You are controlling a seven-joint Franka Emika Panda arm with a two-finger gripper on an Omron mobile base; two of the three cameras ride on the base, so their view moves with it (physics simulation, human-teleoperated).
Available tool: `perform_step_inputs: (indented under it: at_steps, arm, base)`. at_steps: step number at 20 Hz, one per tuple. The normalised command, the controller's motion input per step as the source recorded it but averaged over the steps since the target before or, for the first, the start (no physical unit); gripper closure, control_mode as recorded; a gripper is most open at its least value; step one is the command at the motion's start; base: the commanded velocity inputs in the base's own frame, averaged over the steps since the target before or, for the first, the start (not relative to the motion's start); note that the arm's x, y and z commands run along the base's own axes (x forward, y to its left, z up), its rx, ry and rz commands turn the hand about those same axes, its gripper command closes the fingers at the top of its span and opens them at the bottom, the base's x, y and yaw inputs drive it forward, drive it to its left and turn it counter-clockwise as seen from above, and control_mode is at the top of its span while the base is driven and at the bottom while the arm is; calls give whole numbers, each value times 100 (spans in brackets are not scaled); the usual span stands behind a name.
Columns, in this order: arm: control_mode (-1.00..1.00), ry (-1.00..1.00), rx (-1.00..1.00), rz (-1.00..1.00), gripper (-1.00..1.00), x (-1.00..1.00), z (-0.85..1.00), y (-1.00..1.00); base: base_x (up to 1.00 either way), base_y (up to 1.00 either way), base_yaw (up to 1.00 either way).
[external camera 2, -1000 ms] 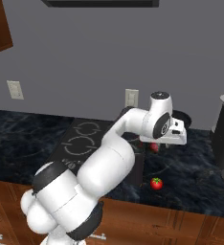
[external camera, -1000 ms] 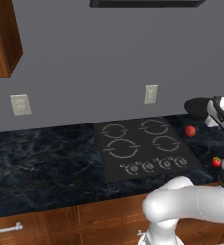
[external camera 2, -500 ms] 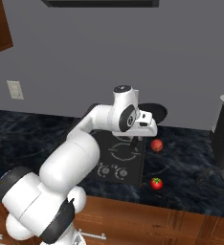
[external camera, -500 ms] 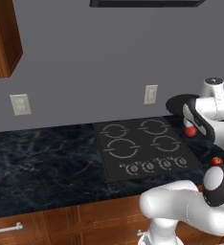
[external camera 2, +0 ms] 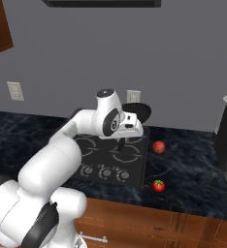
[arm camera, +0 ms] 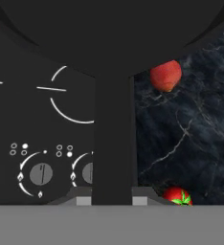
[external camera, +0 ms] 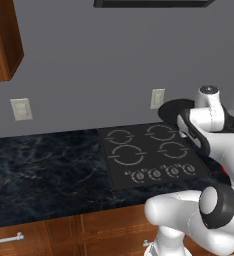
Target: Place the pan on the rear left burner on the stove. Then place the tomato and the onion in the pan and turn on the rear left burner.
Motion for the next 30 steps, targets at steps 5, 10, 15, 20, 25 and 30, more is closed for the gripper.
perform_step_inputs:
  at_steps: [5,10,15,20,25,30]
  arm:
    - [-100,0,0,3,100,0,0,0]
    - [-100,0,0,14,100,0,0,0]
    - [-100,4,1,21,100,0,7,0]
    - [-100,6,2,29,100,0,0,4]
    - [-100,8,3,32,100,0,-1,13]
    - [-100,0,2,21,100,0,-1,2]
  base:
    - [0,0,0]
    - [0,0,0]
    - [0,0,0]
    - [0,0,0]
    - [0,0,0]
    - [0,0,0]
